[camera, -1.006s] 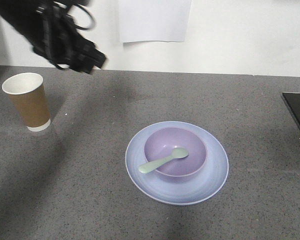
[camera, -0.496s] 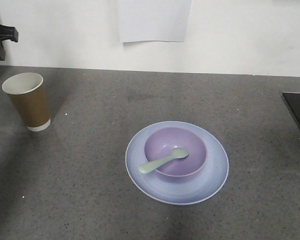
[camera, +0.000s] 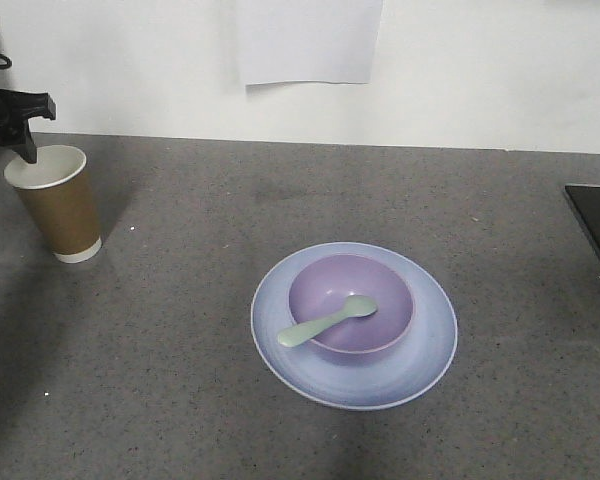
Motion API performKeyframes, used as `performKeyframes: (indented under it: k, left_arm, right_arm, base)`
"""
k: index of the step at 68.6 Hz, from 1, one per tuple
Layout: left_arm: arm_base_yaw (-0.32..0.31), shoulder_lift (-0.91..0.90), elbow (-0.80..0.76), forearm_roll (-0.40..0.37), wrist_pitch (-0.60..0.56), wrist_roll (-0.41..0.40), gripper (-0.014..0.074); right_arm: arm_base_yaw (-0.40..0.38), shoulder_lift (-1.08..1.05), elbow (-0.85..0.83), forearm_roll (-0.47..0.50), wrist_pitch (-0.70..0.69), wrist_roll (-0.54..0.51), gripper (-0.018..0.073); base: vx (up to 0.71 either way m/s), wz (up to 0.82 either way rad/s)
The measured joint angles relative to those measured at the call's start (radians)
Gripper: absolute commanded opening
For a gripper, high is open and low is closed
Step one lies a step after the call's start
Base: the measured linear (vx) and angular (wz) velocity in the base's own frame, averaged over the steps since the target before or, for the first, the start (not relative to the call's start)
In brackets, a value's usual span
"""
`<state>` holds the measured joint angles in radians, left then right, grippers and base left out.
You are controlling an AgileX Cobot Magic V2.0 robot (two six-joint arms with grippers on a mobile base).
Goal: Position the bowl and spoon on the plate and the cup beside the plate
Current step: 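Move the left gripper over the brown paper cup, then grasp the brown paper cup rim with the left gripper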
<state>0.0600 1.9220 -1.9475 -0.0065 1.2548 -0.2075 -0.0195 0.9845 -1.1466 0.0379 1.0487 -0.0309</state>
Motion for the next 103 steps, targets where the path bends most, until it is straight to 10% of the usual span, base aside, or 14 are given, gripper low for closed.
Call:
performKeyframes:
  k: [19,38,61,78,103]
  left_arm:
    - [0.0,0.075,0.0,-0.001,-0.008,0.0,0.0355]
    - [0.0,0.086,0.0,0.0,-0.019,0.004,-0.0007]
    - [0.0,0.044,0.0,-0.046,-0.006,0.107,-0.0008]
    - [0.002,-0.087,0.025,-0.243,-0.006,0.186,-0.0008]
    - [-0.014,-0.309,0.364,-0.36,-0.028,0.246,-0.0008]
  right_arm:
    - [0.0,0.0,0.0,0.0,0.0,0.0,0.0542]
    - [0.0,0.0,0.0,0.0,0.0,0.0,0.0542]
    - [0.0,0.0,0.0,0.0,-0.001,0.0,0.0542]
    - [0.0,0.0,0.0,0.0,-0.004,0.0,0.0542]
    - [0.0,0.0,0.0,0.0,-0.013,0.0,0.0542]
  base:
    - [0.0,0.0]
    - [0.0,0.0]
    - [0.0,0.0]
    - [0.0,0.0]
    - [0.0,0.0]
